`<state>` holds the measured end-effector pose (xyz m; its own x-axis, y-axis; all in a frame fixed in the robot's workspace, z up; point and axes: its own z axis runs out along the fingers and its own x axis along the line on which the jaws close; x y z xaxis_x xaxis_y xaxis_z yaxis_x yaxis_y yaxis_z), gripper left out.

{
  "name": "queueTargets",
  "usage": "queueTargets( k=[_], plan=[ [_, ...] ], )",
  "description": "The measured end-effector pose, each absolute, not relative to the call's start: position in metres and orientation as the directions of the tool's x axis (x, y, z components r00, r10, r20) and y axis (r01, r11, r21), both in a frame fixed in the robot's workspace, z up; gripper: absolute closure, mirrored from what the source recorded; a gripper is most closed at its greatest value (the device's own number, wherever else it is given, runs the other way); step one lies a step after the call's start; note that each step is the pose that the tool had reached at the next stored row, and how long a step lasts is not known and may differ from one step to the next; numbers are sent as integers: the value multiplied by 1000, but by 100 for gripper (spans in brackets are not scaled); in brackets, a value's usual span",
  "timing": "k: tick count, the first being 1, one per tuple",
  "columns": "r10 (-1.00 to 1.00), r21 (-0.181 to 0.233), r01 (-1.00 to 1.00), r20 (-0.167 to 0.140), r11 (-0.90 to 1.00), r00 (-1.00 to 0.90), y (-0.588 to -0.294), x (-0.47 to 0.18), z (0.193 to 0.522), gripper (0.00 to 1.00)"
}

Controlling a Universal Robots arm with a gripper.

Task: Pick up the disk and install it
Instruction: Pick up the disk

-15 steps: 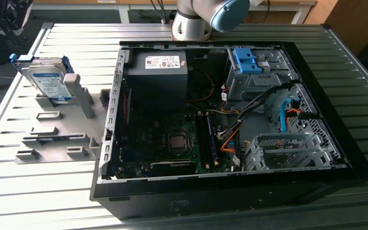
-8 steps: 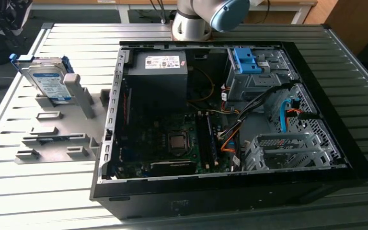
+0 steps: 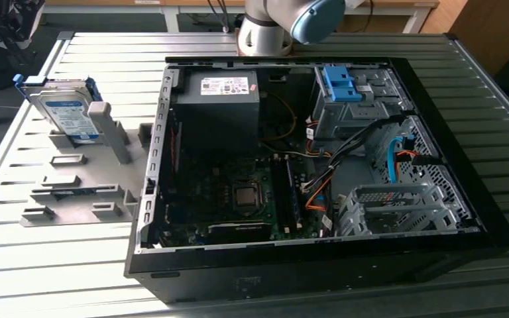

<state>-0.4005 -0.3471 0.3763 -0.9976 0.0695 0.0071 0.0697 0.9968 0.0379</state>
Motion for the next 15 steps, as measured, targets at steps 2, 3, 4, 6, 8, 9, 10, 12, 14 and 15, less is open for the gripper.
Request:
queueTargets(
  k=[2,3,4,6,8,9,10,12,14,15],
  plan=[
    [62,38,62,7,997,-998,-347,-401,376,89],
    [59,38,59,7,998,-998,-347,-401,376,89],
    [59,38,59,7,998,-998,-347,-400,376,89],
    [58,38,59,7,998,-998,-347,-401,376,89],
    [54,38,55,7,998,-998,-347,-401,376,89],
    [47,38,47,7,998,-999,-347,-400,376,89],
    [44,38,44,7,998,-999,-347,-400,376,89],
    [43,38,44,7,998,-999,-347,-400,376,89],
    [41,38,41,7,998,-999,-347,-400,376,89],
    [36,38,36,7,999,-999,-347,-400,376,89]
  ],
)
